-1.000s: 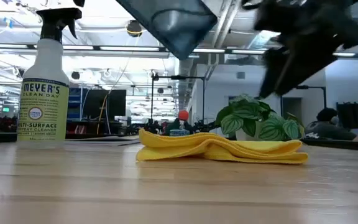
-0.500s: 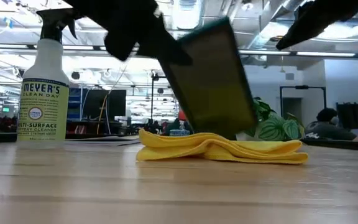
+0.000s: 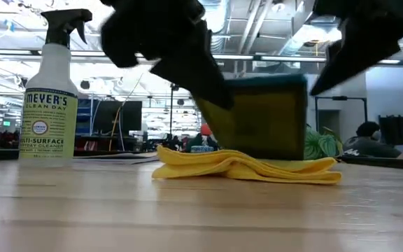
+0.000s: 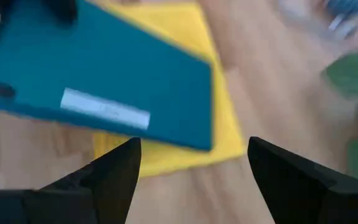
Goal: Apply microfiber cloth
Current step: Spray the blue tablet using the cleaning bottle
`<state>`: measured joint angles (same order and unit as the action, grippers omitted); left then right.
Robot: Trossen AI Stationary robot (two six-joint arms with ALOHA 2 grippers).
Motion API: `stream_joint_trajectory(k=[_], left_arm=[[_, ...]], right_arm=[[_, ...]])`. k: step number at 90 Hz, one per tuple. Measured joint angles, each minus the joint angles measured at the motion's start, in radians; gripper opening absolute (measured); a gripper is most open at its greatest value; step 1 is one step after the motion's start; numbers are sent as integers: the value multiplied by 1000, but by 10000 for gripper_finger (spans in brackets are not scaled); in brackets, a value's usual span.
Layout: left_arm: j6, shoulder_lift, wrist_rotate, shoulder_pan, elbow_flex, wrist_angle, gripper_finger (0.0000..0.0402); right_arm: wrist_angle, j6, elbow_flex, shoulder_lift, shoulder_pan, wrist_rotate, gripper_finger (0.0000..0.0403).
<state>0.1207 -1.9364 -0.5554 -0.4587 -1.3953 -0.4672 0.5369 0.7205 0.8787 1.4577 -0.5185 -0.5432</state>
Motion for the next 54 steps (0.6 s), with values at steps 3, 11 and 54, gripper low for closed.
stream_joint_trajectory(k=[3,11,54], left_arm=[[17,9,10,0,-3,-25,171],[77,34,24,-2,-3,-75,179],[211,38,115,33,101,-32,179]], right_arm=[[-1,23,0,17,5,32,281],[-2,90,0,57,11,97,281],[-515,347,-205,147,30,247,281]])
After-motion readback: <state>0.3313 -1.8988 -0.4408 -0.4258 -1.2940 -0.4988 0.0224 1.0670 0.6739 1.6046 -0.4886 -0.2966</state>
